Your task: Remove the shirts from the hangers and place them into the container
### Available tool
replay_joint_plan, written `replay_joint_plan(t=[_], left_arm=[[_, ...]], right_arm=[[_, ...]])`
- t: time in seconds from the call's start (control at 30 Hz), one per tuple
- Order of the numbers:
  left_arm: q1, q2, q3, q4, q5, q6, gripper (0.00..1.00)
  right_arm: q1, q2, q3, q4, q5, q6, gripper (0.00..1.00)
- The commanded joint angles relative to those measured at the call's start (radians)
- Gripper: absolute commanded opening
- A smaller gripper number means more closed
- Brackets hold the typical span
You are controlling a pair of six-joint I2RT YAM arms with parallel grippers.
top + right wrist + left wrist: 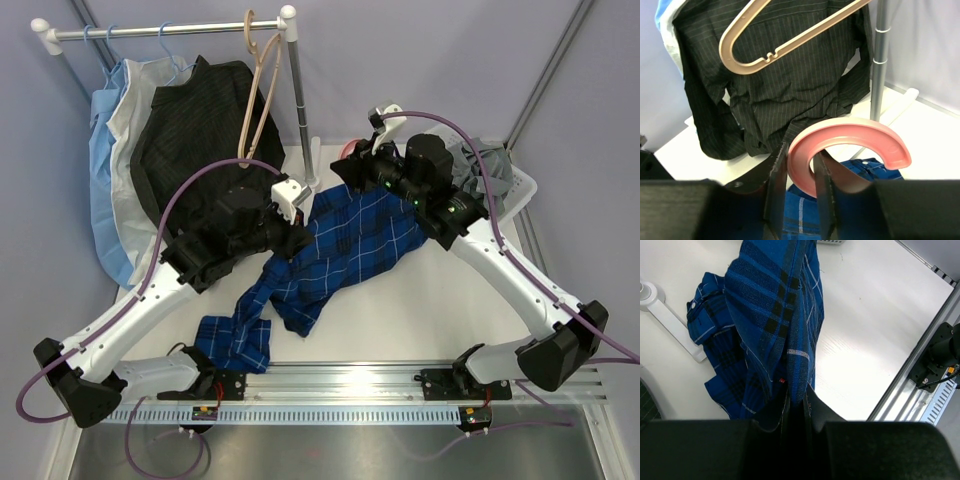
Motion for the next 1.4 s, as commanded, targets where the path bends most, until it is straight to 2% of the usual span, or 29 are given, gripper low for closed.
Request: replay_joint_plan(t=[0.0, 0.07, 0.23, 0.27, 0.33, 0.37, 0.47, 0.5, 0.57, 0.77, 1.0, 1.37], left_arm=[[-0.012, -0.005, 0.032, 0.095, -0.004, 0.013, 0.00], [-0.012, -0.005, 0.031, 0.097, -0.008, 0.015, 0.00], [-0.012, -0.019, 0.020, 0.095, -0.050, 0.020, 0.00], [-0.012, -0.021, 0.018, 0.095, -0.059, 0.015, 0.03], [-0.012, -0.021, 0.015, 0.095, -0.080, 0.009, 0.16], [-0.012, -0.021, 0.015, 0.097, -0.083, 0.009, 0.39], [-0.012, -0.021, 0.021, 0.095, -0.091, 0.004, 0.56], [-0.012, -0.025, 0.026, 0.095, -0.088, 0.004, 0.65], [-0.012, -0.031, 0.044, 0.095, -0.090, 0.004, 0.71], [-0.003, -0.012, 0.179, 0.095, -0.076, 0.023, 0.73], [0.029, 0.157, 0.360, 0.095, 0.027, -0.016, 0.71], [0.068, 0.254, 0.350, 0.094, 0.050, -0.082, 0.64]], right_arm=[[0.018, -0.001, 0.054, 0.035, 0.004, -0.010, 0.29], [0.019, -0.003, 0.054, 0.033, 0.014, -0.014, 0.26], [0.018, -0.022, 0.043, 0.021, 0.053, -0.037, 0.07], [0.018, -0.030, 0.038, 0.024, 0.057, -0.040, 0.04], [0.019, -0.052, 0.025, 0.033, 0.066, -0.043, 0.00], [0.019, -0.059, 0.020, 0.035, 0.069, -0.046, 0.00], [0.019, -0.090, -0.009, 0.055, 0.084, -0.066, 0.00], [0.019, -0.102, -0.023, 0.061, 0.090, -0.077, 0.00], [0.019, -0.113, -0.038, 0.067, 0.113, -0.088, 0.00], [0.018, -0.141, -0.081, 0.092, 0.110, -0.129, 0.00], [0.019, -0.141, -0.089, 0.105, 0.090, -0.123, 0.00], [0.019, -0.167, -0.094, 0.102, 0.100, -0.140, 0.00]])
